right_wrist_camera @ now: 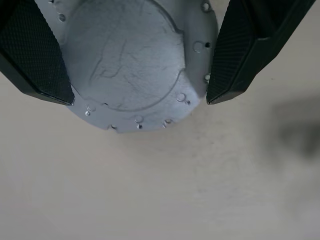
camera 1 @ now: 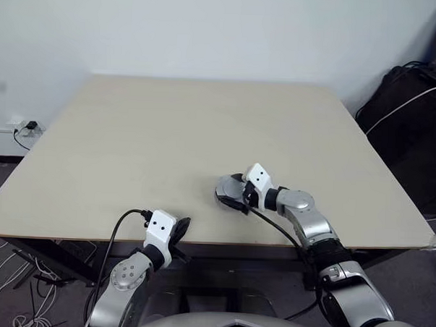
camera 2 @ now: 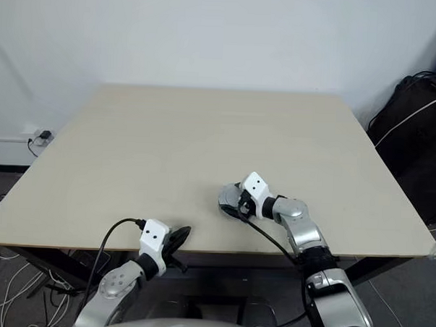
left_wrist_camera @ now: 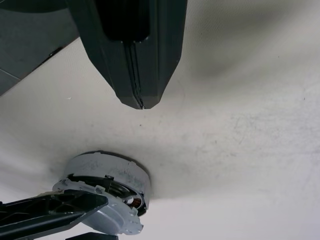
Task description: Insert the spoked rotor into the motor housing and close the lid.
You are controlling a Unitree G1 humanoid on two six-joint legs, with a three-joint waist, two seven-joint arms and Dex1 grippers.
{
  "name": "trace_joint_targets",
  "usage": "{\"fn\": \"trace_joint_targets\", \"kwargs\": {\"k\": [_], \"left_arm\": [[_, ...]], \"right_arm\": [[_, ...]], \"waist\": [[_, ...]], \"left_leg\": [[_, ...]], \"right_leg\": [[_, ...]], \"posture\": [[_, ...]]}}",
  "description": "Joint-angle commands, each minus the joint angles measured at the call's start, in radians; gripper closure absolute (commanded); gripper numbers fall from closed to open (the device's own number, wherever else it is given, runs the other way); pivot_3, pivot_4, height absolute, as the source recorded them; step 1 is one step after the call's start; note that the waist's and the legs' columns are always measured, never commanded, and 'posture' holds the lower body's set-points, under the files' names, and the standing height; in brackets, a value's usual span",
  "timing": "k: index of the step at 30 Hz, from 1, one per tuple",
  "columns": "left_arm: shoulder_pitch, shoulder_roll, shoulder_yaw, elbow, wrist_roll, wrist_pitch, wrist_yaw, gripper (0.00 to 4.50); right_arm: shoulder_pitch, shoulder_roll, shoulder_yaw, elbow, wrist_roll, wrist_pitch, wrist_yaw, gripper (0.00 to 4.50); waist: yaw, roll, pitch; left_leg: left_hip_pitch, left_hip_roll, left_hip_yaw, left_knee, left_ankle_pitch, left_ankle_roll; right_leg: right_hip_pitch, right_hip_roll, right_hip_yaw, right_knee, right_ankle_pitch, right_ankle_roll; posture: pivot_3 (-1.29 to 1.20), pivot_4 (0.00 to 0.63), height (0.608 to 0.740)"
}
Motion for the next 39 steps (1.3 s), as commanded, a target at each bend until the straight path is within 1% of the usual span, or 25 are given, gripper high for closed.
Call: {"fn": "trace_joint_targets", "kwargs": {"k": [1, 12, 14, 17, 24, 32, 34, 36, 39], "left_arm": [[-0.005, 0.001, 0.003, -0.058, -0.001, -0.003, 0.004, 4.5], [0.01, 0.0, 0.001, -0.07, -0.002, -0.001, 0.013, 4.5], [0.009, -0.002, 0.0, -0.069, -0.002, -0.001, 0.014, 4.5], [0.009, -0.003, 0.0, -0.068, -0.002, -0.001, 0.014, 4.5], [0.007, -0.005, -0.003, -0.064, -0.003, -0.002, 0.012, 4.5], [0.002, -0.009, -0.007, -0.056, -0.004, -0.004, 0.01, 4.5], [0.001, -0.01, -0.008, -0.053, -0.004, -0.006, 0.01, 4.5], [0.002, -0.012, -0.009, -0.048, -0.004, -0.009, 0.011, 4.5], [0.003, -0.013, -0.009, -0.044, -0.004, -0.012, 0.011, 4.5]], "right_arm": [[-0.029, -0.002, -0.019, 0.007, -0.009, -0.036, -0.005, 0.01], [-0.041, -0.008, -0.015, 0.079, -0.027, -0.032, 0.001, 0.01], [-0.036, -0.009, -0.013, 0.075, -0.022, -0.019, 0.015, 0.41], [-0.027, -0.009, -0.013, 0.057, -0.016, -0.006, 0.027, 1.24], [0.001, 0.002, -0.017, -0.013, -0.003, 0.071, 0.008, 1.24], [0.015, -0.002, 0.001, -0.074, -0.03, 0.117, -0.003, 1.24], [0.016, 0.007, -0.01, -0.077, -0.023, 0.099, -0.016, 1.24], [0.018, 0.023, -0.034, -0.071, -0.008, 0.032, -0.036, 1.24], [0.018, 0.027, -0.039, -0.066, -0.011, 0.029, -0.047, 1.24]], "waist": [[0.0, 0.0, 0.0], [0.0, 0.001, -0.001], [0.0, 0.002, -0.001], [0.0, 0.002, -0.002], [0.0, 0.002, -0.002], [0.0, 0.002, -0.002], [0.0, 0.002, -0.002], [0.0, 0.002, -0.002], [-0.002, 0.003, -0.002]], "left_leg": [[0.0, 0.0, 0.0, 0.0, 0.0, 0.0], [0.0, 0.0, 0.0, 0.0, 0.0, 0.0], [0.0, 0.0, 0.0, 0.0, 0.0, 0.0], [0.001, 0.0, 0.0, 0.0, 0.0, 0.0], [0.001, 0.0, 0.0, 0.0, 0.0, 0.0], [0.001, 0.0, 0.0, 0.0, 0.0, 0.0], [0.001, 0.0, 0.0, 0.0, 0.0, 0.0], [0.001, 0.0, 0.0, 0.0, 0.0, 0.0], [0.001, 0.0, 0.001, 0.0, 0.0, 0.0]], "right_leg": [[0.0, 0.0, 0.0, 0.0, 0.0, 0.0], [0.0, 0.0, 0.0, 0.0, 0.0, 0.0], [0.0, 0.0, 0.0, 0.0, 0.0, 0.0], [0.001, 0.0, 0.0, 0.0, 0.0, 0.0], [0.0, 0.0, 0.0, 0.0, 0.0, 0.0], [0.0, 0.0, 0.0, 0.0, 0.0, 0.0], [0.0, 0.0, 0.0, 0.0, 0.0, 0.0], [0.0, 0.0, 0.0, 0.0, 0.0, 0.0], [0.0, 0.0, 0.0, 0.001, 0.0, 0.0]], "posture": [[0.0, 0.0, 0.74], [0.0, 0.0, 0.74], [0.0, 0.0, 0.74], [0.0, 0.0, 0.74], [0.0, 0.0, 0.74], [0.0, 0.0, 0.74], [0.0, 0.0, 0.74], [0.0, 0.0, 0.74], [0.0, 0.0, 0.74]]}}
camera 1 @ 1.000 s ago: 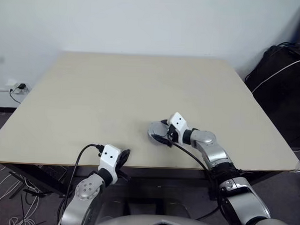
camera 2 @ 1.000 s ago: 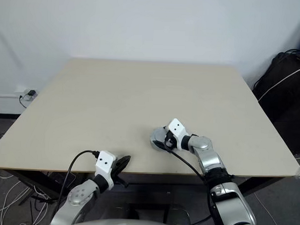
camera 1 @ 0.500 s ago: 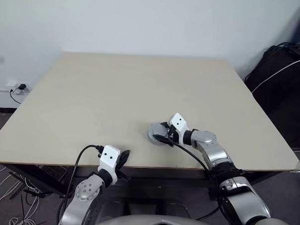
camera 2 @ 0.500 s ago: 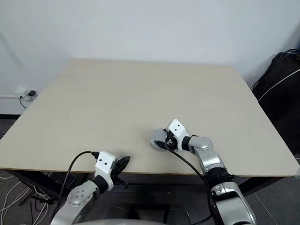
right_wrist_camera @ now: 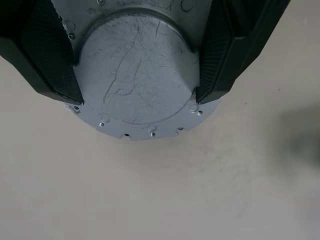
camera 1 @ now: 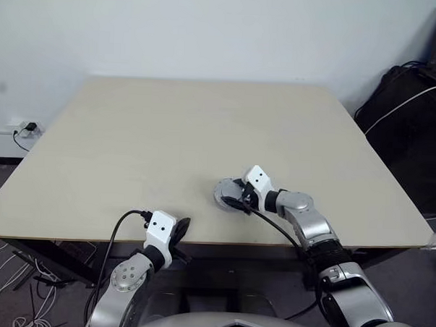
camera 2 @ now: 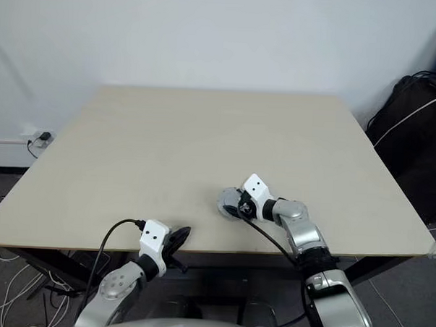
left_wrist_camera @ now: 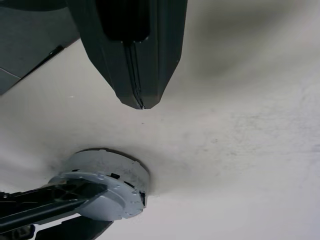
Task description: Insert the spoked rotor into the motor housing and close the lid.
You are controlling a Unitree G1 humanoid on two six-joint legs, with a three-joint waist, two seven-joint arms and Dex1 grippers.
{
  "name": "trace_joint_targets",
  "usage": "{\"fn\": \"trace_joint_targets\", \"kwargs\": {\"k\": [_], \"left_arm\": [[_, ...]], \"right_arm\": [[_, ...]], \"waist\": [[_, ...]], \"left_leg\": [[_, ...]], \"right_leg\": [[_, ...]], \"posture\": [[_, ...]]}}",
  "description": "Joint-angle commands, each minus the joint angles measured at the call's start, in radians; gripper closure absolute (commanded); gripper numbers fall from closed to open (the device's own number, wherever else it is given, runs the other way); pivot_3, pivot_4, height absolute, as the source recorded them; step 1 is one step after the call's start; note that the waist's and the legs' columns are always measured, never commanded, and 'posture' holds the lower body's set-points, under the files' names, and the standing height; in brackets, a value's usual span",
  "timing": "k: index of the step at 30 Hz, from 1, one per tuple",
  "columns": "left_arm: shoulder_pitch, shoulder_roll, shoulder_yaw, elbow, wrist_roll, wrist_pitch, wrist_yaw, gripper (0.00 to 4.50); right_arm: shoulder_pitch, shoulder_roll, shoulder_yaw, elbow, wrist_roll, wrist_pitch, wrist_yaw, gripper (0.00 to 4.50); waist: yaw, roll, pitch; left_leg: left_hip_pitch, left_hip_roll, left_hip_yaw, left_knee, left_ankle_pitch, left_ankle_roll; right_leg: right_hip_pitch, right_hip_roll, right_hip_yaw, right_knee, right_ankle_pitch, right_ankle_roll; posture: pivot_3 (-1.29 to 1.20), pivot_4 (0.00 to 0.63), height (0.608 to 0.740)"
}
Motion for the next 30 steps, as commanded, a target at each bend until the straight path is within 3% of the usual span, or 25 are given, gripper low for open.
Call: {"fn": "trace_joint_targets", "kwargs": {"k": [1, 30], "left_arm": [[-0.008, -0.006, -0.002, -0.028, -0.003, -0.017, 0.0, 4.5], [-0.006, -0.005, -0.001, -0.018, -0.002, -0.027, -0.002, 4.5]], "right_arm": [[-0.018, 0.007, -0.019, -0.026, 0.01, -0.032, -0.009, 1.24], [-0.067, -0.017, 0.055, 0.013, -0.1, 0.119, -0.095, 1.24]], "waist": [[0.0, 0.0, 0.0], [0.001, 0.003, -0.003]], "left_leg": [[0.0, 0.0, 0.0, 0.0, 0.0, 0.0], [0.003, 0.0, 0.0, 0.001, 0.0, 0.0]], "right_leg": [[0.0, 0.0, 0.0, 0.0, 0.0, 0.0], [0.002, -0.001, 0.0, 0.0, 0.002, 0.0]], "posture": [[0.0, 0.0, 0.74], [0.0, 0.0, 0.74]]}}
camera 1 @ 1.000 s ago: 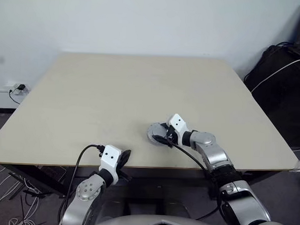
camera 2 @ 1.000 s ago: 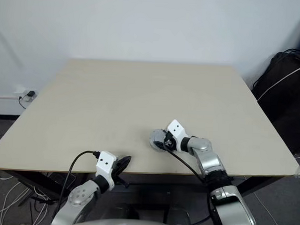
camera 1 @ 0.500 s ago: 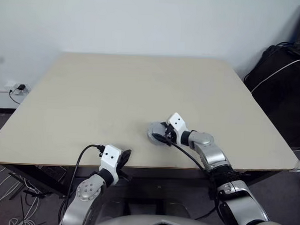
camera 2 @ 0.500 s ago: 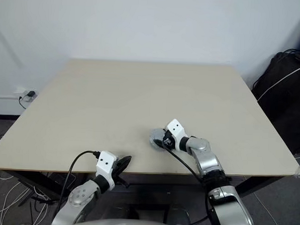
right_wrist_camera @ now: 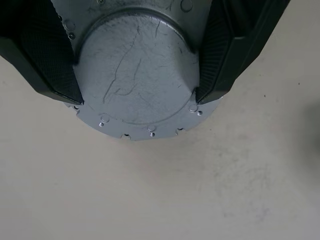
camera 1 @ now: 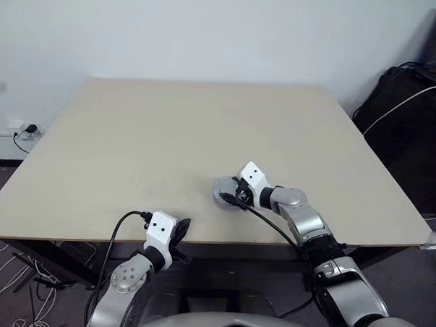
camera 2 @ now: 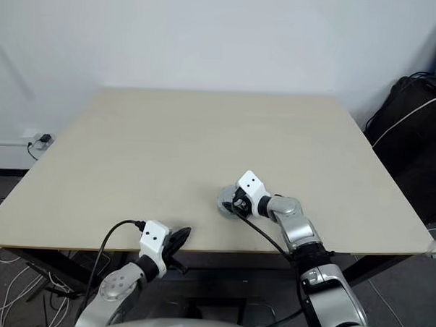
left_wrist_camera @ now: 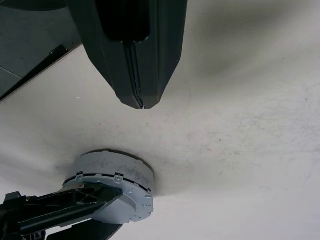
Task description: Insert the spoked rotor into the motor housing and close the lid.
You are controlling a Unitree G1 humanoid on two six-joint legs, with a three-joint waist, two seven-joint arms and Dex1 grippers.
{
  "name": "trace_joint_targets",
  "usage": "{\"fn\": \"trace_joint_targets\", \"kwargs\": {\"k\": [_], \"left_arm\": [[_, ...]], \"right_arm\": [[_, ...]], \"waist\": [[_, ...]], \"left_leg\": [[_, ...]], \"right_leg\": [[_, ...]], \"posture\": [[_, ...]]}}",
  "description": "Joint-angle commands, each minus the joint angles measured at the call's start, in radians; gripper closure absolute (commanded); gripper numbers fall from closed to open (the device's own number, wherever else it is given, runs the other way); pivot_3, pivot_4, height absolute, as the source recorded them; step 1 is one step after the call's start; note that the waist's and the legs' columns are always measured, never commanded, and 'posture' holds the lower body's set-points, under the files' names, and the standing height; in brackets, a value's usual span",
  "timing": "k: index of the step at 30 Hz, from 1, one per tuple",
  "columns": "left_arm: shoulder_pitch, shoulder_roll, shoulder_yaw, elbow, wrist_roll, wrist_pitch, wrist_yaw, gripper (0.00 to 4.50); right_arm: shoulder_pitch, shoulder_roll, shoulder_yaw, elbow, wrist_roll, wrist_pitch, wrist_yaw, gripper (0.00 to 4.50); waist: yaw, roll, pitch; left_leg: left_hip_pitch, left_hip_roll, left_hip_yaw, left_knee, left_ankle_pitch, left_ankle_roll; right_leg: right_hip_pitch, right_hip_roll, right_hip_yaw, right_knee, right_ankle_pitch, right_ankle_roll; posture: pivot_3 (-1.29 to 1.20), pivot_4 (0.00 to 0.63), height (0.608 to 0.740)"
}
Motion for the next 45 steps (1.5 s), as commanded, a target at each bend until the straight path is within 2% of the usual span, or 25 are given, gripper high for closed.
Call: {"fn": "trace_joint_targets", "kwargs": {"k": [1, 11, 15, 18, 22, 29, 33, 38, 45], "left_arm": [[-0.012, -0.004, 0.0, -0.019, -0.002, -0.022, -0.002, 4.5], [-0.018, -0.003, 0.0, -0.014, 0.001, -0.024, -0.002, 4.5], [-0.05, -0.034, 0.017, -0.025, -0.001, 0.003, 0.039, 4.5], [-0.136, -0.063, 0.039, -0.001, 0.008, 0.1, 0.092, 4.5], [-0.267, -0.075, 0.057, 0.073, 0.0, 0.121, 0.087, 4.5], [-0.549, -0.106, 0.152, 0.274, -0.132, 0.335, 0.032, 4.5], [-0.676, -0.127, 0.2, 0.41, -0.192, 0.396, -0.017, 4.5], [-0.781, -0.133, 0.209, 0.514, -0.244, 0.477, -0.095, 4.5], [-0.821, -0.124, 0.175, 0.556, -0.249, 0.533, -0.175, 4.5]], "right_arm": [[-0.013, -0.019, 0.007, 0.012, -0.049, 0.018, -0.036, 1.24], [-0.01, -0.028, 0.014, 0.03, -0.058, 0.033, -0.028, 1.24], [-0.004, -0.024, 0.017, 0.022, -0.059, 0.044, -0.033, 1.24], [-0.002, -0.018, 0.02, 0.015, -0.059, 0.051, -0.036, 1.24], [-0.006, -0.008, 0.021, 0.017, -0.055, 0.057, -0.043, 1.24], [-0.01, 0.008, 0.022, 0.007, -0.053, 0.065, -0.055, 1.24], [-0.01, 0.015, 0.021, 0.0, -0.052, 0.072, -0.06, 1.24], [-0.006, 0.017, 0.02, -0.014, -0.05, 0.08, -0.064, 1.24], [0.002, 0.016, 0.018, -0.037, -0.047, 0.094, -0.066, 1.24]], "waist": [[0.0, 0.0, -0.001], [0.001, 0.001, -0.002], [0.001, 0.001, -0.003], [0.002, 0.001, -0.003], [0.002, 0.001, -0.003], [0.001, -0.003, -0.003], [-0.005, -0.006, -0.002], [-0.009, -0.008, 0.0], [-0.011, -0.009, 0.0]], "left_leg": [[0.0, 0.0, 0.0, 0.0, 0.0, 0.0], [0.0, 0.0, 0.0, 0.0, 0.0, 0.0], [0.0, 0.0, 0.0, 0.0, 0.0, 0.0], [0.001, 0.0, 0.0, 0.0, 0.0, 0.0], [0.001, 0.0, 0.0, 0.0, 0.001, 0.0], [0.004, 0.0, 0.0, 0.0, 0.002, 0.001], [0.01, 0.0, 0.0, 0.0, 0.002, 0.001], [0.01, 0.0, 0.0, 0.0, 0.002, 0.001], [0.01, 0.0, 0.0, -0.001, 0.002, 0.0]], "right_leg": [[0.0, 0.0, 0.0, 0.0, 0.0, 0.0], [0.0, -0.001, 0.0, 0.0, 0.0, 0.0], [0.0, -0.001, 0.0, 0.0, 0.0, 0.0], [0.001, -0.002, 0.0, 0.0, 0.001, 0.001], [0.002, 0.0, -0.001, 0.0, 0.002, 0.002], [0.005, 0.002, -0.002, -0.001, 0.003, 0.002], [0.011, 0.002, -0.002, -0.002, 0.003, 0.003], [0.011, 0.002, -0.001, -0.002, 0.003, 0.003], [0.011, 0.0, 0.0, -0.002, 0.003, 0.002]], "posture": [[0.0, 0.0, 0.74], [0.0, 0.0, 0.74], [0.0, 0.0, 0.74], [0.0, 0.0, 0.74], [0.0, 0.0, 0.74], [0.0, 0.0, 0.74], [0.0, 0.0, 0.74], [0.0, 0.0, 0.74], [0.0, 0.0, 0.74]]}}
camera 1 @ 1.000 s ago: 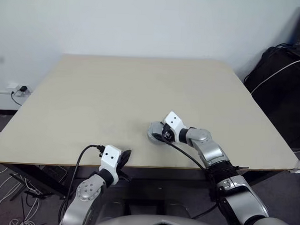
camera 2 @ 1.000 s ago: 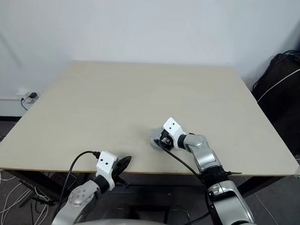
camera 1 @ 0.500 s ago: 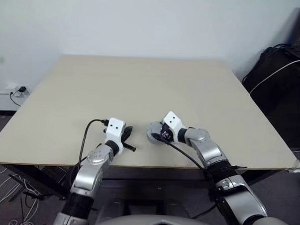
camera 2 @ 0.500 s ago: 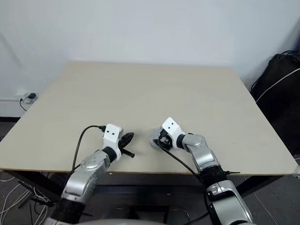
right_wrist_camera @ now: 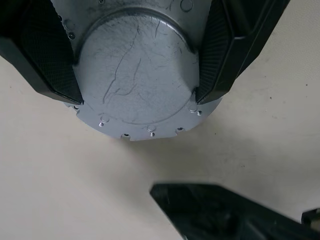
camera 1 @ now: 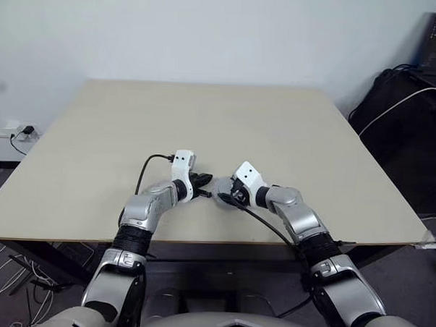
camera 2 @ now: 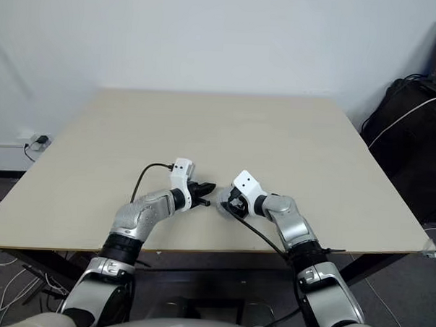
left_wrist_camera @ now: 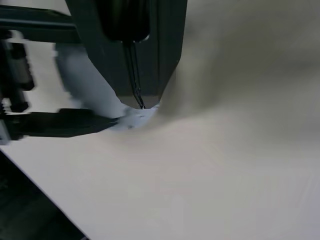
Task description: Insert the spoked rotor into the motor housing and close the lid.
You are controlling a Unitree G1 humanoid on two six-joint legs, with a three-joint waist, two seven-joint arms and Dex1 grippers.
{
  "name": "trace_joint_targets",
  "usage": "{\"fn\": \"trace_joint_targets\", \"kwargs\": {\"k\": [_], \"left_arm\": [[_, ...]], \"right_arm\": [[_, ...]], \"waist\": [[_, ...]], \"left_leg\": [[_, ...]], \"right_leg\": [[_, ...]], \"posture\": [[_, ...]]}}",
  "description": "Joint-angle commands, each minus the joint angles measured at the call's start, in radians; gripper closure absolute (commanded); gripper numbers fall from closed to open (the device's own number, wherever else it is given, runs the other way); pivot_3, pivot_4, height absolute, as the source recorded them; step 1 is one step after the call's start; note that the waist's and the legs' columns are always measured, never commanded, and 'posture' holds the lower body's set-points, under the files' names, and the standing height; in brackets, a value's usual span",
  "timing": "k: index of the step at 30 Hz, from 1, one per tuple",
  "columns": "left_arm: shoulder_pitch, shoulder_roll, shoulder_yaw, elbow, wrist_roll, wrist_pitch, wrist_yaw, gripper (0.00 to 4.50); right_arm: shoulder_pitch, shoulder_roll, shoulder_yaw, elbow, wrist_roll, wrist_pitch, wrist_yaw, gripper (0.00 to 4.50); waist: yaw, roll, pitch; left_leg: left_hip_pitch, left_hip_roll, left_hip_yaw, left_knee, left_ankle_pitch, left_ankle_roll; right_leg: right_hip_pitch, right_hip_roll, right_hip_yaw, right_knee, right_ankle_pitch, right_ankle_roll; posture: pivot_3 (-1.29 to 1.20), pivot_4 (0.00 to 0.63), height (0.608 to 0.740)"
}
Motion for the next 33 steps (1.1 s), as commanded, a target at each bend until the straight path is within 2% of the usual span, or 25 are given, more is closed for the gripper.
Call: {"fn": "trace_joint_targets", "kwargs": {"k": [1, 13, 27, 30, 31, 33], "left_arm": [[-0.03, 0.0, -0.018, 0.007, -0.004, 0.024, -0.035, 4.5], [-0.051, -0.027, -0.038, 0.079, 0.048, 0.021, 0.013, 4.5], [-0.078, -0.055, -0.067, 0.104, 0.051, 0.043, -0.016, 4.5], [-0.079, -0.061, -0.056, 0.106, 0.049, 0.037, -0.011, 4.5], [-0.079, -0.061, -0.055, 0.105, 0.05, 0.038, -0.012, 4.5], [-0.078, -0.061, -0.054, 0.104, 0.051, 0.039, -0.013, 4.5]], "right_arm": [[0.008, -0.007, -0.001, -0.007, -0.019, 0.018, -0.018, 1.24], [0.01, -0.011, 0.002, -0.015, -0.022, 0.022, -0.02, 1.24], [0.031, -0.023, 0.008, -0.049, -0.017, 0.023, -0.005, 1.24], [0.043, -0.04, -0.013, -0.062, 0.004, 0.029, 0.011, 0.22], [0.047, -0.049, -0.018, -0.066, 0.005, 0.03, 0.012, 0.03], [0.055, -0.066, -0.025, -0.078, 0.007, 0.034, 0.02, 0.03]], "waist": [[0.0, 0.0, 0.0], [0.0, -0.001, 0.001], [0.004, -0.001, 0.001], [0.009, -0.001, 0.001], [0.011, -0.001, 0.001], [0.013, -0.001, 0.001]], "left_leg": [[0.0, 0.0, 0.0, 0.0, 0.0, 0.0], [0.0, 0.0, -0.001, -0.001, 0.0, 0.0], [-0.002, 0.0, -0.001, -0.002, 0.0, 0.0], [-0.004, -0.001, -0.002, -0.002, 0.0, 0.0], [-0.005, -0.001, -0.002, -0.002, 0.0, 0.0], [-0.006, -0.001, -0.002, -0.003, -0.001, 0.0]], "right_leg": [[0.0, 0.0, 0.0, 0.0, 0.0, 0.0], [-0.001, -0.002, 0.0, -0.001, 0.0, -0.001], [-0.002, -0.004, 0.0, -0.001, -0.001, -0.001], [-0.003, -0.004, 0.0, -0.002, -0.001, -0.001], [-0.004, -0.005, 0.0, -0.002, 0.0, -0.001], [-0.005, -0.005, -0.001, -0.003, -0.001, -0.001]], "posture": [[0.0, 0.0, 0.74], [0.0, 0.0, 0.74], [0.0, 0.0, 0.74], [0.0, 0.0, 0.74], [0.0, 0.0, 0.74], [0.0, 0.0, 0.74]]}}
